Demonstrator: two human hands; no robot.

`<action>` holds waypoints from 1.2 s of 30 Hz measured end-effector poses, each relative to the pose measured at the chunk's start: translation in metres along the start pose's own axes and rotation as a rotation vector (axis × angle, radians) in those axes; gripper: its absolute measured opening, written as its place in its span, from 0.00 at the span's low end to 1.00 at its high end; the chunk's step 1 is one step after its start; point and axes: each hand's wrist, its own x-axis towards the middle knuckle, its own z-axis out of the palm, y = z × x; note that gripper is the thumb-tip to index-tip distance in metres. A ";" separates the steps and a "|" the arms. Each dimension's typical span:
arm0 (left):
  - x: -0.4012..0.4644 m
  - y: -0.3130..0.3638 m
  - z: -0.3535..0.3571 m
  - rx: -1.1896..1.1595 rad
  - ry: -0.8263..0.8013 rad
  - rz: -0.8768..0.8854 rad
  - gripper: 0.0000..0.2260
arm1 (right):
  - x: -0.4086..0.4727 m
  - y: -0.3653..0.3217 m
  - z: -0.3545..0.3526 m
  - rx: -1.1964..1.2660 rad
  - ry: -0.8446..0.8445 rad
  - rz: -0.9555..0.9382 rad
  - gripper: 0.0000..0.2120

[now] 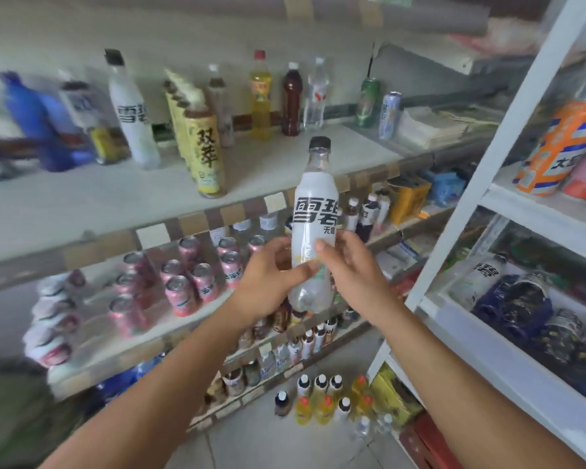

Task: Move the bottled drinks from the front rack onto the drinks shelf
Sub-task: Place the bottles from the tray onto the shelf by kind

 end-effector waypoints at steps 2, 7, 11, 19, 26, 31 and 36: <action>-0.013 0.010 -0.025 0.041 0.050 0.055 0.13 | 0.007 -0.014 0.028 -0.052 -0.020 -0.045 0.26; -0.036 0.030 -0.081 0.117 0.192 0.132 0.15 | 0.016 -0.051 0.082 -0.102 -0.075 -0.107 0.21; -0.045 0.040 -0.111 0.176 0.288 0.184 0.16 | 0.026 -0.072 0.113 -0.139 -0.127 -0.144 0.19; -0.035 0.041 -0.147 0.282 0.439 0.216 0.24 | 0.063 -0.092 0.159 -0.131 -0.153 -0.160 0.23; -0.005 0.037 -0.164 0.329 0.552 0.215 0.23 | 0.095 -0.097 0.178 -0.150 -0.118 -0.181 0.27; 0.013 0.033 -0.185 0.337 0.572 0.211 0.21 | 0.122 -0.100 0.196 -0.165 -0.133 -0.165 0.26; 0.042 0.032 -0.229 0.439 0.519 0.144 0.25 | 0.163 -0.102 0.220 -0.166 -0.123 -0.153 0.25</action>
